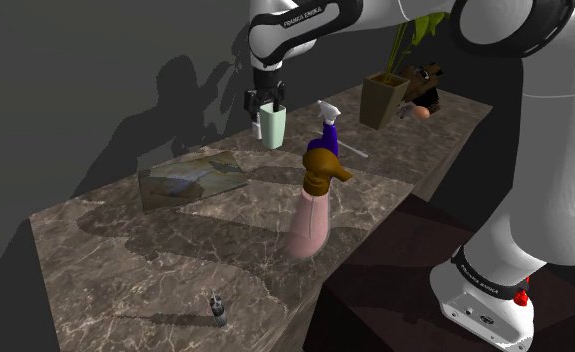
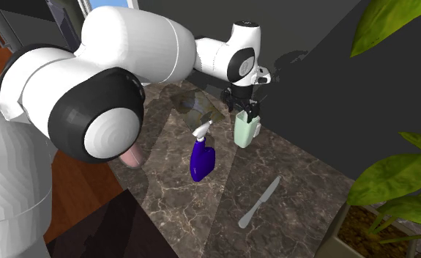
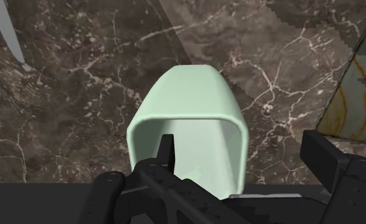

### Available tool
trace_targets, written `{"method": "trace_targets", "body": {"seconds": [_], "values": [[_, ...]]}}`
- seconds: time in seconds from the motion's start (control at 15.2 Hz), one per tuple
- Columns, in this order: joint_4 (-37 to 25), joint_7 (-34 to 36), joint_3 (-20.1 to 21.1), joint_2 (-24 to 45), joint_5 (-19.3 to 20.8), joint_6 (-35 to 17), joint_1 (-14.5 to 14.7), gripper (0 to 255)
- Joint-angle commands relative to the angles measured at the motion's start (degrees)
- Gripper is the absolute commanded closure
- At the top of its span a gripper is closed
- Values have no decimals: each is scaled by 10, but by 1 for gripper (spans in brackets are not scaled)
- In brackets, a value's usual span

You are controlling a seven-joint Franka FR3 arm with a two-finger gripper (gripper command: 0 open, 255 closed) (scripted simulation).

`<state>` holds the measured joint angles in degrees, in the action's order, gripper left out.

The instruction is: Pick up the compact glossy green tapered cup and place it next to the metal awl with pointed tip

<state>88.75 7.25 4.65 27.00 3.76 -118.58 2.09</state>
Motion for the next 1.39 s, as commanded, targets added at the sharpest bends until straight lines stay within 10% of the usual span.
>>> {"method": "trace_targets", "body": {"seconds": [0.0,0.26,0.33,1.32], "values": [[0,0,0,1,0,-1,0,0],[0,0,0,1,0,-1,0,0],[0,0,0,1,0,-1,0,255],[-27,-2,1,-12,-2,39,0,255]]}}
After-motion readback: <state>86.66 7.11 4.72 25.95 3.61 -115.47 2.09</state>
